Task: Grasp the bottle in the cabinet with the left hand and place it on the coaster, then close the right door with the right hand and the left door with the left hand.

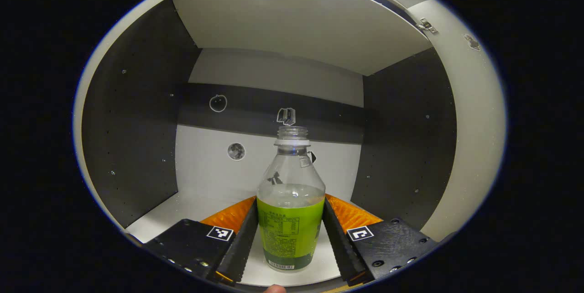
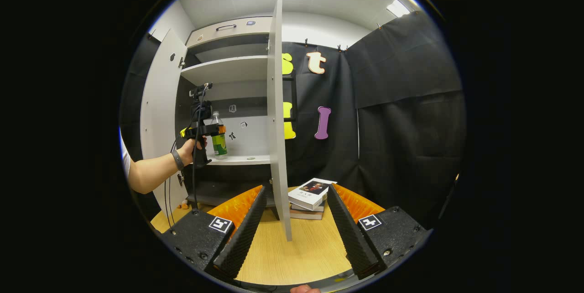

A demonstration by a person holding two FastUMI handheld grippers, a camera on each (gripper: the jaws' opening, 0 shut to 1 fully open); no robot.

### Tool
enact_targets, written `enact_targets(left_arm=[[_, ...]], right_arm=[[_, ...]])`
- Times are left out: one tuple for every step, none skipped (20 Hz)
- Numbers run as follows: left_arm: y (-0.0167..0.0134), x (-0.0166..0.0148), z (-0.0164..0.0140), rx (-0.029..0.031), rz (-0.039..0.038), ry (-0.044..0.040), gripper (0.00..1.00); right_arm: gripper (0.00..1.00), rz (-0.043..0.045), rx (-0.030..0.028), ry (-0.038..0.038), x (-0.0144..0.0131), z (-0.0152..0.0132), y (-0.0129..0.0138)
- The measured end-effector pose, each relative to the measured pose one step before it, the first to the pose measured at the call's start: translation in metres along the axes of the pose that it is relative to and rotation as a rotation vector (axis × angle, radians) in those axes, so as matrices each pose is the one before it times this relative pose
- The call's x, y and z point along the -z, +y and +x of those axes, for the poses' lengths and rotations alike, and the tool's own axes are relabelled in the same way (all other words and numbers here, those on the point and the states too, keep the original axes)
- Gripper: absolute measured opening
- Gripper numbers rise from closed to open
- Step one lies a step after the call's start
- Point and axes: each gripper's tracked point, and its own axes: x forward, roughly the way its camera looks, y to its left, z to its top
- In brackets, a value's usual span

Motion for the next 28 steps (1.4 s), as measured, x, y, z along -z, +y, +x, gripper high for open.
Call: enact_targets(left_arm=[[0.00355,-0.00232,-0.00297,-0.01249,0.02361,-0.00104,0.73],[-0.00125,-0.00359,-0.00500,0.00198,0.01305,-0.00785,0.73],[-0.00239,-0.00526,-0.00647,0.00773,0.00249,-0.01107,0.73],[-0.00110,-0.00521,-0.00923,0.00548,0.00479,-0.01231,0.73],[0.00046,-0.00497,-0.00994,-0.00114,0.01080,-0.01398,0.73],[0.00067,-0.00398,-0.01053,0.00233,0.01159,-0.00764,0.73],[-0.00429,-0.00463,-0.01282,0.00756,0.00477,-0.00743,0.73],[-0.00357,-0.00399,-0.01221,0.01046,0.00016,-0.00775,0.73],[-0.00409,-0.00350,-0.01241,0.01103,0.00063,-0.00939,0.73],[-0.00214,-0.00098,-0.01222,0.00794,0.00051,-0.00976,0.73],[-0.00120,-0.00246,-0.01585,0.00721,-0.00199,-0.00635,0.73],[-0.00293,-0.00057,-0.01483,0.00463,-0.00975,-0.00402,0.73],[-0.00246,-0.00019,-0.01530,0.00632,-0.01239,-0.00152,0.73],[-0.00601,0.00711,-0.01564,0.00706,-0.01124,0.00332,0.73],[-0.00780,0.01187,-0.01587,0.00228,-0.00709,0.00296,0.76],[-0.00751,0.01119,-0.01464,0.00179,-0.00421,0.00352,0.73],[-0.00527,0.01122,-0.01336,-0.00094,0.00082,0.00539,0.73],[-0.00332,0.01253,-0.01292,-0.00500,0.00565,0.00887,0.77],[-0.00181,0.01210,-0.01305,-0.01229,0.01021,0.00075,0.73],[-0.00055,0.00868,-0.01239,-0.01977,0.00720,-0.02138,0.73],[-0.00049,0.00601,-0.00967,-0.01394,0.00474,-0.01867,0.73],[-0.00257,0.01077,-0.01034,-0.01088,0.00523,-0.00970,0.73],[-0.00328,0.00952,-0.00902,-0.00991,0.00766,-0.00447,0.73],[-0.00347,0.00901,-0.00899,-0.00651,0.01050,-0.00140,0.73],[-0.00348,0.00907,-0.01027,-0.00858,0.01296,-0.00200,0.73],[-0.00251,0.00969,-0.00764,-0.00953,0.01121,0.00226,0.73],[-0.00136,0.01008,-0.00650,-0.00550,0.00168,0.00579,0.73],[-0.00304,0.01190,-0.00619,-0.00488,-0.00754,0.00895,0.73]], right_arm=[[0.83,0.00219,-0.00631,-0.00014,0.00005,0.00137,0.00043],[0.83,0.00022,-0.00595,-0.00011,-0.00049,0.00079,0.00119],[0.83,-0.00120,-0.00643,-0.00067,-0.00031,0.00035,0.00228],[0.83,-0.00110,-0.00723,-0.00036,-0.00036,-0.00013,0.00261],[0.83,0.00213,-0.01154,-0.00222,-0.00080,-0.00074,0.00298],[0.83,0.00573,-0.01366,-0.00497,-0.00172,-0.00143,0.00334],[0.83,0.00666,-0.01656,-0.00573,-0.00157,-0.00142,0.00297],[0.83,0.00324,-0.01261,-0.00065,-0.00115,-0.00081,0.00219],[0.83,-0.00030,-0.00902,0.00442,0.00063,-0.00025,0.00035],[0.83,-0.00143,-0.00752,0.00300,-0.00043,-0.00066,0.00074],[0.83,-0.00015,-0.00489,-0.00130,-0.00222,-0.00123,0.00022],[0.83,0.00245,-0.00470,-0.00322,-0.00303,-0.00146,0.00065],[0.83,0.00443,-0.00848,-0.00054,-0.00238,-0.00185,0.00193],[0.83,0.00779,-0.01378,-0.00686,-0.00523,-0.00185,0.00318],[0.83,0.00753,-0.01189,-0.00638,-0.00516,-0.00030,0.00215],[0.83,0.00418,-0.01483,-0.00320,-0.00522,-0.00101,0.00224],[0.83,0.00256,-0.01066,-0.00364,-0.00464,-0.00073,0.00110],[0.83,0.00257,-0.00712,-0.00328,-0.00510,0.00015,0.00033],[0.83,0.00347,-0.00877,-0.00962,-0.00475,-0.00094,0.00042],[0.83,0.00238,-0.01115,-0.01544,-0.00552,0.00101,0.00084],[0.83,-0.00326,-0.00224,-0.01096,-0.00335,0.00181,-0.00209],[0.83,-0.00414,0.00757,-0.00620,-0.00246,0.00163,-0.00419],[0.83,-0.00183,0.00740,-0.00681,-0.00329,0.00102,-0.00301],[0.83,0.00025,0.00189,-0.00703,-0.00357,0.00054,-0.00091],[0.83,0.00048,0.00071,-0.00476,-0.00292,0.00052,0.00000],[0.83,-0.00034,0.00037,-0.00148,-0.00201,-0.00038,-0.00019],[0.83,-0.00247,-0.00081,0.00158,-0.00050,-0.00009,0.00072],[0.83,-0.00352,-0.00044,-0.00002,-0.00091,-0.00068,0.00033]])
